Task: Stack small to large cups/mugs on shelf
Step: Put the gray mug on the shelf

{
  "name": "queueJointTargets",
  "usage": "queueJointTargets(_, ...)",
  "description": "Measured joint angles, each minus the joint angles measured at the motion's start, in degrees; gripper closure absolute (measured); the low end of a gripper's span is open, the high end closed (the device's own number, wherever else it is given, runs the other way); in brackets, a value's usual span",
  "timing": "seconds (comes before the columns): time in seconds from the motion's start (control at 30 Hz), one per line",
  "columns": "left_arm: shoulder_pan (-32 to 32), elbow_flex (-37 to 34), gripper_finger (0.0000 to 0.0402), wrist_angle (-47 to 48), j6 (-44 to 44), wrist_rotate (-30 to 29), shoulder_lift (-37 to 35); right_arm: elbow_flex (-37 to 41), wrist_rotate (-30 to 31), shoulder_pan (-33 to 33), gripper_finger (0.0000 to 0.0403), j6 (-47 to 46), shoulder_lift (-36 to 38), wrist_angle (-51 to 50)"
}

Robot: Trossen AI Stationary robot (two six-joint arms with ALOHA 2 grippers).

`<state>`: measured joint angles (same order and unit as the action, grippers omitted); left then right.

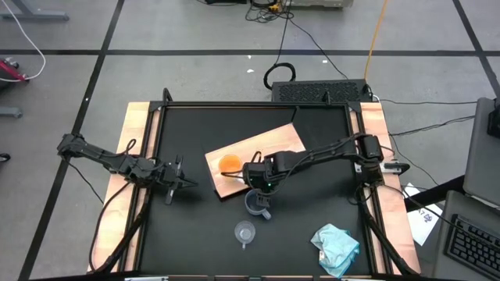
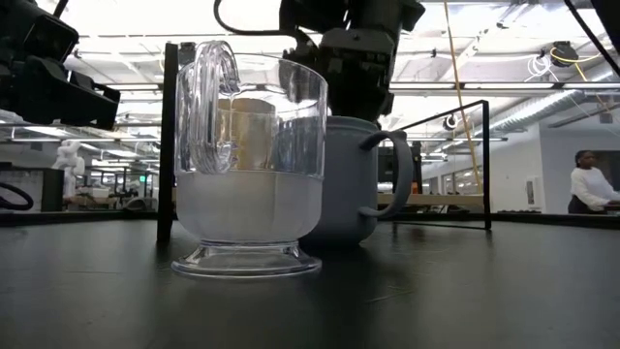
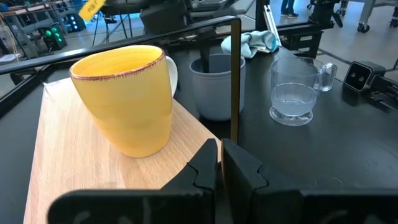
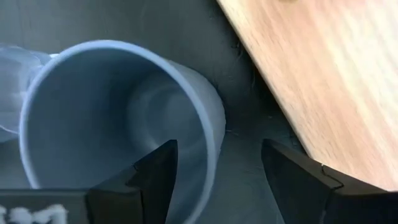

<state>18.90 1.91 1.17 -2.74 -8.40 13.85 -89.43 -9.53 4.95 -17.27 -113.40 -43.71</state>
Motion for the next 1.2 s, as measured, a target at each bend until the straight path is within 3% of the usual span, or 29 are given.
queueJointTargets(0.23,0.0,0.0,0.0376,0.1,0.0,0.0,0.0,0.0,0.0,0.0,0.0213,1.7,0.0,-0.2)
queueJointTargets(0.63,0.0,0.0,0.0376,0.2,-0.4,0.0,0.0,0.0,0.1,0.0,0.0391,3.7,0.1,0.0)
queueJointTargets(1.07,0.0,0.0,0.0376,0.3,-0.3,0.1,0.0,0.0,0.6,0.0,0.0398,3.2,2.5,-1.3)
queueJointTargets(1.2,0.0,0.0,0.0376,0.4,-0.4,1.0,0.0,0.0,3.7,-0.1,0.04,3.0,4.7,-2.0)
